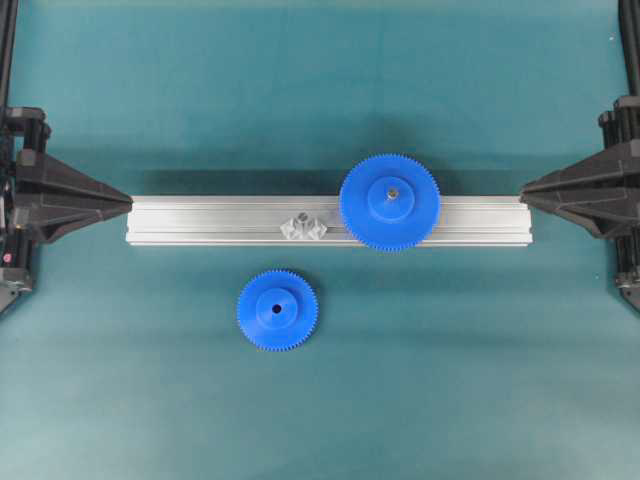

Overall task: Find the location of the shaft and insert the small gear.
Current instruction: 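Move the left gripper over the small blue gear on the table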

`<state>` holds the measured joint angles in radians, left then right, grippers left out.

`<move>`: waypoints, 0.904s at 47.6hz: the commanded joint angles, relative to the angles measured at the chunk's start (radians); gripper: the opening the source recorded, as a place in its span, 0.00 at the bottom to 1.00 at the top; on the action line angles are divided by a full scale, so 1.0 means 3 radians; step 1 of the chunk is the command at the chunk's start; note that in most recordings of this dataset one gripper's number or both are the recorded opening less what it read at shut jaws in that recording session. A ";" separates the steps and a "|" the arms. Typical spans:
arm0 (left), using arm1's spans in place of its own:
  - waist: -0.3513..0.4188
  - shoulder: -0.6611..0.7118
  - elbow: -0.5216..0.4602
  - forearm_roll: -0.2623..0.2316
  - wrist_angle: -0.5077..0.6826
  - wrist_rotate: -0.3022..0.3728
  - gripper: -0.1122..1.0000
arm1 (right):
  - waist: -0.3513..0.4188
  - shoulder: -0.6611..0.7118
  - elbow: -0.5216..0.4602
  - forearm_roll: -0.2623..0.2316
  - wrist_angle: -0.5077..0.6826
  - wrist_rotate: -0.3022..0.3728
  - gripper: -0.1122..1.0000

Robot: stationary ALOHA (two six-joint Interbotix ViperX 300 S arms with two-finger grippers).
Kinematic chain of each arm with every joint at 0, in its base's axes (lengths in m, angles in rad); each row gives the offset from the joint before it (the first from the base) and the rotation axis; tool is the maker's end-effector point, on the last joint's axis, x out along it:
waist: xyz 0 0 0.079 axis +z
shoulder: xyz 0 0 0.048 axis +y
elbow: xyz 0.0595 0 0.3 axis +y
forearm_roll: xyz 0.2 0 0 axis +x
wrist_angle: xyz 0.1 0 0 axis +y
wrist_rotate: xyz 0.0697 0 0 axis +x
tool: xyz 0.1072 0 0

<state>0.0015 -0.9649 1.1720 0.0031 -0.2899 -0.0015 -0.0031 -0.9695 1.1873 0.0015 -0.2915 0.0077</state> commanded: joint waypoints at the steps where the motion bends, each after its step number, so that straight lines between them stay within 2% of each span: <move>1: -0.0138 0.0138 -0.0051 0.0036 -0.0026 -0.0077 0.20 | 0.0005 0.0041 -0.0061 0.0005 0.0015 0.0000 0.25; 7: -0.0210 0.0348 -0.0184 0.0036 -0.0026 -0.0179 0.10 | 0.0041 0.0036 -0.0092 0.0087 0.0389 0.0102 0.17; 13: -0.0230 0.0593 -0.0358 0.0036 0.0015 -0.0189 0.10 | 0.0056 0.0015 -0.0194 0.0087 0.0823 0.0261 0.12; 26: -0.0337 0.1268 -0.0782 0.0036 0.0557 -0.0210 0.10 | 0.0092 0.0015 -0.0343 0.0082 0.1544 0.0261 0.12; 33: -0.0424 0.1692 -0.1043 0.0036 0.0895 -0.0215 0.10 | 0.0092 0.0015 -0.0343 0.0082 0.1800 0.0271 0.12; 43: -0.0511 0.2219 -0.1340 0.0036 0.1069 -0.0220 0.11 | 0.0092 0.0005 -0.0337 0.0082 0.1917 0.0276 0.12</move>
<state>-0.1381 -0.3344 0.8145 0.0107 0.0245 -0.0660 0.0215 -0.9710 1.1106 0.0261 0.2807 0.0813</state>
